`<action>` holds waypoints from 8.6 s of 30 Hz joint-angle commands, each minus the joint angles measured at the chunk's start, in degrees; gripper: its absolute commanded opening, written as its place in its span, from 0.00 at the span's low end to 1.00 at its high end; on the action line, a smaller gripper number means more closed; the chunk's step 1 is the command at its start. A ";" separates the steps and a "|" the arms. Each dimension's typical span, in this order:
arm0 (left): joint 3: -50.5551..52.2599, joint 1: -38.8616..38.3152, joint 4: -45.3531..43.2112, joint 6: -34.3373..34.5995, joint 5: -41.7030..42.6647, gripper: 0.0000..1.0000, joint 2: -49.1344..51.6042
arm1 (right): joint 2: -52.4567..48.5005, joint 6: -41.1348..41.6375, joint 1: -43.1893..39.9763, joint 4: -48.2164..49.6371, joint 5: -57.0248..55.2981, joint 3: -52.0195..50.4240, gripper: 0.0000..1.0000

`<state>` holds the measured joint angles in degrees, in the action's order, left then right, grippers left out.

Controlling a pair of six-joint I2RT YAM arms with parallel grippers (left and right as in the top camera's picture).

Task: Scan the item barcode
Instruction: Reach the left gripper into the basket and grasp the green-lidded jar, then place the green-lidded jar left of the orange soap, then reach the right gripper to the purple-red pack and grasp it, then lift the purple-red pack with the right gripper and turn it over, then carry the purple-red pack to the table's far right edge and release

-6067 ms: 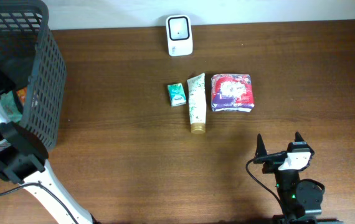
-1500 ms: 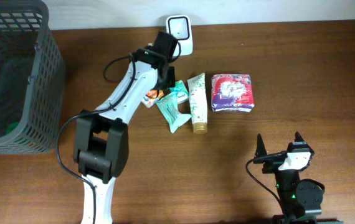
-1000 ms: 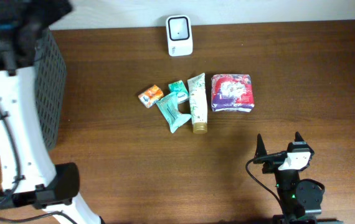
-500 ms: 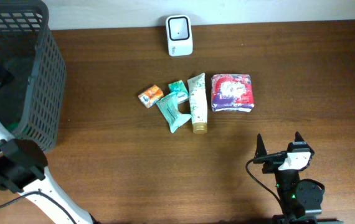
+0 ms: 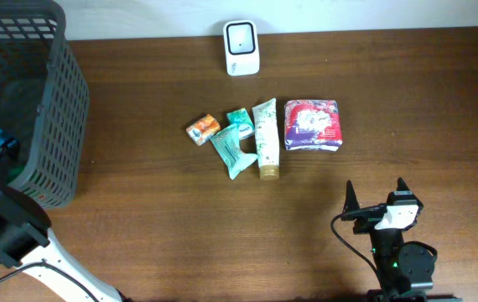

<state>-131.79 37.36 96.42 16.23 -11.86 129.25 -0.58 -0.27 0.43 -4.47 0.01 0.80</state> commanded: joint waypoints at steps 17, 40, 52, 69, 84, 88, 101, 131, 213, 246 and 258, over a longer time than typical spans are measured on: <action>10.95 1.42 -4.83 -1.97 11.98 0.84 2.56 | 0.37 -0.33 0.31 -0.20 -0.31 -0.48 0.99; -28.24 1.46 0.31 -1.97 30.34 0.51 4.98 | 0.37 -0.33 0.31 -0.20 -0.31 -0.48 0.99; -47.36 -14.34 -8.55 3.32 56.00 0.50 -5.42 | 0.37 -0.33 0.31 -0.20 -0.31 -0.48 0.99; 18.40 -46.58 -23.80 2.82 10.36 0.57 -2.45 | 0.37 -0.33 0.31 -0.20 -0.31 -0.48 0.98; -15.30 -45.22 -1.09 2.80 10.99 0.99 -2.54 | 0.37 -0.33 0.31 -0.20 -0.31 -0.48 0.98; -23.74 -45.22 0.31 0.04 14.62 0.99 -9.11 | 0.37 -0.33 0.31 -0.20 -0.31 -0.48 0.99; -23.71 -45.11 0.28 -4.55 14.60 0.99 -11.87 | 0.37 -0.33 0.31 -0.20 -0.31 -0.48 0.98; -23.71 -45.11 0.31 -4.57 14.60 0.99 -11.87 | -62.60 -1.38 0.26 -36.04 16.26 67.93 0.98; -23.71 -45.18 0.31 -4.57 14.58 0.99 -11.87 | -121.57 25.94 11.58 -68.98 -16.09 103.97 0.50; -23.71 -45.44 0.31 -4.55 14.58 0.99 -11.87 | -121.74 48.41 9.03 2.01 18.73 98.49 0.04; -23.71 -45.44 0.31 -4.57 14.58 0.99 -11.87 | -127.34 50.42 12.41 10.08 14.82 102.82 0.04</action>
<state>-154.89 -8.19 96.71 12.58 2.59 118.21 -132.70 56.29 16.86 10.76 12.78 99.26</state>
